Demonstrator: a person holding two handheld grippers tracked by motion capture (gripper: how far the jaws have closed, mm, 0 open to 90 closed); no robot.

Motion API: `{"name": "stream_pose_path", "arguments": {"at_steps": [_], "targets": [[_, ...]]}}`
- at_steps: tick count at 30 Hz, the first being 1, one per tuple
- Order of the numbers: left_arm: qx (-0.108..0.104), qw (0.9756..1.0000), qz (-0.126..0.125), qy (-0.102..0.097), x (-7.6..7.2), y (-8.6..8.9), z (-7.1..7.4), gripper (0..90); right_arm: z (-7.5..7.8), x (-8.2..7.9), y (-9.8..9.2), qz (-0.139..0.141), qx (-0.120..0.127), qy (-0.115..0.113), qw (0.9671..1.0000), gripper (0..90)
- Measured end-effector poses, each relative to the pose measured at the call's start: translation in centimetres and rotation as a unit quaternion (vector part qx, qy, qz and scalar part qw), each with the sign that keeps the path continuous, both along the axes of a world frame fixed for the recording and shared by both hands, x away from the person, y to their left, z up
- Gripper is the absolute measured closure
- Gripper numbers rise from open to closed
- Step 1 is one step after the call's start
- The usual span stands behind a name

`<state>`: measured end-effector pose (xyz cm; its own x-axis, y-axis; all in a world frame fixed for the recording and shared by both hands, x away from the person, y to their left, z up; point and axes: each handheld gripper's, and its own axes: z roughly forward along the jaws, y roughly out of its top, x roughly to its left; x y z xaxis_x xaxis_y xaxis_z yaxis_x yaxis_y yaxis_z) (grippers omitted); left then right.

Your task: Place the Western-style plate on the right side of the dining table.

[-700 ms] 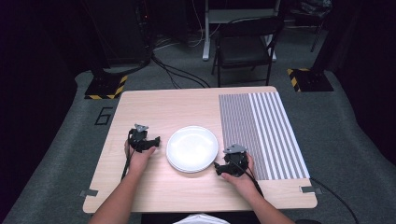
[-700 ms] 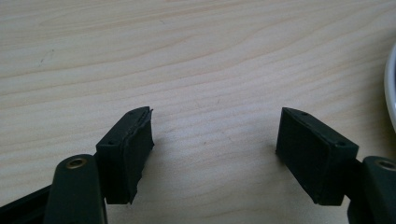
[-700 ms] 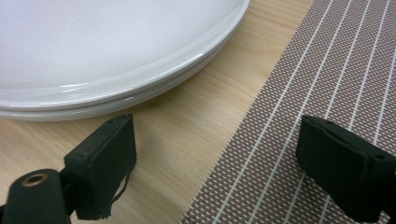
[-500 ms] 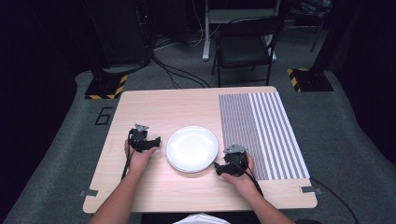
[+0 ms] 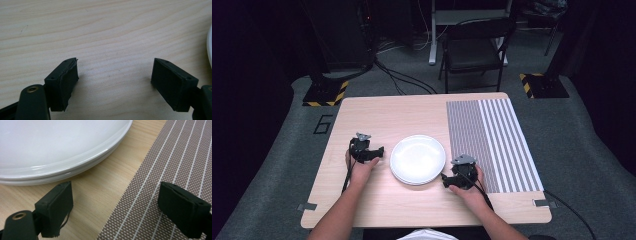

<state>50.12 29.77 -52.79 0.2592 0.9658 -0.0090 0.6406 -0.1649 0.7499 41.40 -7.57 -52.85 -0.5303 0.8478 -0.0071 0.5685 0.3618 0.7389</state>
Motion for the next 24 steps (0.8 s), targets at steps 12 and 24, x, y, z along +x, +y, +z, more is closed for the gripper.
{"name": "stream_pose_path", "arguments": {"at_steps": [12, 24], "targets": [[-0.004, 0.9999, 0.007, -0.009, -0.22, 0.12, 0.06, 33.1, 0.05, -0.07, -0.15, -0.011, 0.004, -0.005, 0.9999, 18.2], [-0.026, 0.9994, 0.003, -0.020, -0.98, -0.36, 0.88, 45.4, 0.79, -0.52, -0.73, -0.048, 0.028, -0.031, 0.9979, 31.1]]}}
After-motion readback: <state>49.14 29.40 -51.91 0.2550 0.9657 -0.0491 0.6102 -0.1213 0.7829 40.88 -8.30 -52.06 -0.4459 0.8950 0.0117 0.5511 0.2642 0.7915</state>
